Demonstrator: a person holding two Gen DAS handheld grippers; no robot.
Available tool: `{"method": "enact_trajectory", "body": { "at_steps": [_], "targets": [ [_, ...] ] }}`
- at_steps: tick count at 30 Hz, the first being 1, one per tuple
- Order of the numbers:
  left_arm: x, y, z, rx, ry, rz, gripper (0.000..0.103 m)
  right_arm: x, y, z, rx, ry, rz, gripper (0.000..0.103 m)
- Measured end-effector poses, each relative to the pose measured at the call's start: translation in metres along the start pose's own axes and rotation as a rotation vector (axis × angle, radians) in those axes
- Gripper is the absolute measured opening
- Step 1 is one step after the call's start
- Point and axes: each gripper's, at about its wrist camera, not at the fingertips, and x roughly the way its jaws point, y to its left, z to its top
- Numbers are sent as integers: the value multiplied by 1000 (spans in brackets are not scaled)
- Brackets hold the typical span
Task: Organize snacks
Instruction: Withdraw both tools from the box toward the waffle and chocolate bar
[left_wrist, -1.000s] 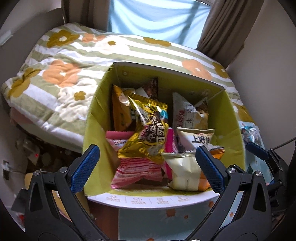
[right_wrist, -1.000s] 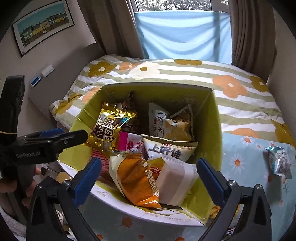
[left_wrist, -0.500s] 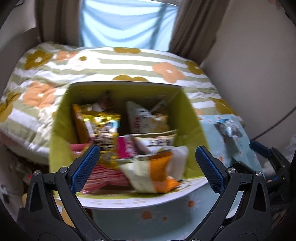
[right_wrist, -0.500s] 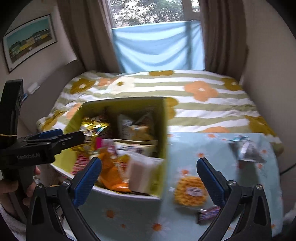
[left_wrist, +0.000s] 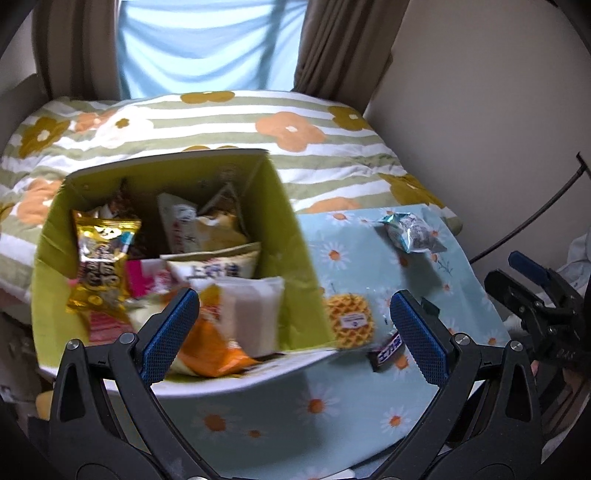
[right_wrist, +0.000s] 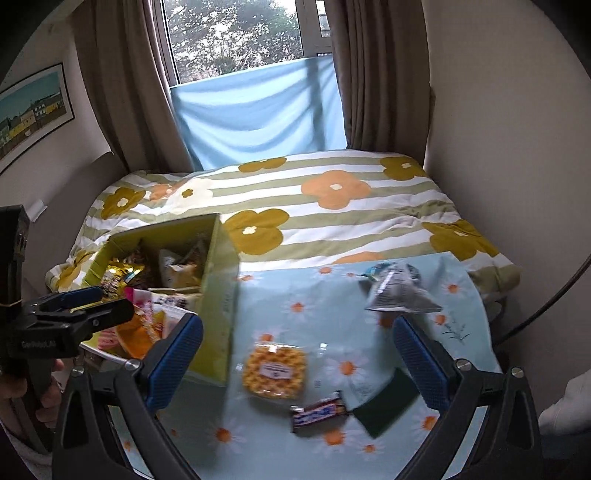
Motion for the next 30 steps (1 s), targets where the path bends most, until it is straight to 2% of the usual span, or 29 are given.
{"method": "enact_trajectory", "body": {
  "at_steps": [5, 16, 19, 23, 30],
  "targets": [
    [15, -46, -8, -66, 9, 5, 103, 0, -49, -2, -27, 47, 33, 102],
    [55, -144, -30, -90, 42, 57, 103, 4, -140, 10, -79, 79, 84, 102],
    [63, -158, -36, -82, 58, 65, 103, 9, -156, 14, -73, 81, 92, 102],
    [72, -177, -42, -22, 77, 83, 103, 14, -172, 15, -48, 85, 109, 102],
    [87, -169, -56, -34, 106, 93, 103, 40, -182, -8, 9, 161, 107, 102]
  ]
}}
